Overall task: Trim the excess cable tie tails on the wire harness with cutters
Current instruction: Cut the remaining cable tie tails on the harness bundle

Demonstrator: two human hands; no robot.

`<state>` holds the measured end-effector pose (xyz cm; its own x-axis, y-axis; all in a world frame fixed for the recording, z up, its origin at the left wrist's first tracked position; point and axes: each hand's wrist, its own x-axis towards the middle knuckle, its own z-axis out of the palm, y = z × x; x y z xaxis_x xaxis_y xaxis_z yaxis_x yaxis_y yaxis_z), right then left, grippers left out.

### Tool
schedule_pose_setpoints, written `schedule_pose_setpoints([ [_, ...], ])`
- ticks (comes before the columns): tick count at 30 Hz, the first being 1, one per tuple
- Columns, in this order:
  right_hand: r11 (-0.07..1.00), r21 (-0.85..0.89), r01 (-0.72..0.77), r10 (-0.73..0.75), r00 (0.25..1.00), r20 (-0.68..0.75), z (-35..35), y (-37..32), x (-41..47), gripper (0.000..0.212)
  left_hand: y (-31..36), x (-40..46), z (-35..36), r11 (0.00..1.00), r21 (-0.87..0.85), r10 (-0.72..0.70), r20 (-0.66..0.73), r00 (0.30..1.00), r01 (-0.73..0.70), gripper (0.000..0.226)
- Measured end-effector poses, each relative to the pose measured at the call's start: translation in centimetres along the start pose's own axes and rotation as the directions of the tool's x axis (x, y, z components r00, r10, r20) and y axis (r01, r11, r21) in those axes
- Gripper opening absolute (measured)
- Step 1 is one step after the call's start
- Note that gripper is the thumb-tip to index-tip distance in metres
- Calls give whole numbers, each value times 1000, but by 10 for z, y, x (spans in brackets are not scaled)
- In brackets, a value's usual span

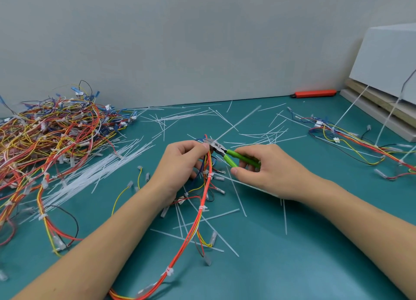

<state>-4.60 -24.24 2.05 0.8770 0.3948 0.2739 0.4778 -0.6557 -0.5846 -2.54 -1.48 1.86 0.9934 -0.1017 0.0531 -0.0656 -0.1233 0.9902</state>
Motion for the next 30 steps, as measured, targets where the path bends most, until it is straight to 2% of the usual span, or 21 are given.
schedule_pose_setpoints([
  [6, 999, -44, 15, -15, 1000, -1, -5, -4, 1, 25, 0, 0, -1, 1000, -15, 9, 8, 1000, -9, 22],
  [12, 995, -93, -42, 40, 999, -24, 3, -5, -2, 63, -1, 1, -1, 1000, 2, -5, 7, 1000, 5, 28],
  [14, 995, -91, -39, 36, 999, -35, 1, -5, -2, 66, -2, 1, -1, 1000, 2, -4, 15, 1000, 4, 28],
  [16, 995, -89, -35, 32, 999, -32, -1, -4, -2, 56, -2, 2, -1, 1000, 8, -3, 17, 1000, 2, 28],
  [19, 996, -92, -3, 2, 1000, -13, -2, -5, -1, 24, -2, 2, -1, 1000, 0, -6, 10, 1000, 6, 29],
  [24, 991, -134, 0, -1, 1000, -7, -7, -5, 1, 24, -3, 3, -2, 1000, 6, -21, 14, 1000, 21, 32],
  [30, 990, -138, -40, 38, 999, -19, 1, -4, -2, 65, -3, 3, -2, 1000, 12, -13, 14, 1000, 13, 29],
])
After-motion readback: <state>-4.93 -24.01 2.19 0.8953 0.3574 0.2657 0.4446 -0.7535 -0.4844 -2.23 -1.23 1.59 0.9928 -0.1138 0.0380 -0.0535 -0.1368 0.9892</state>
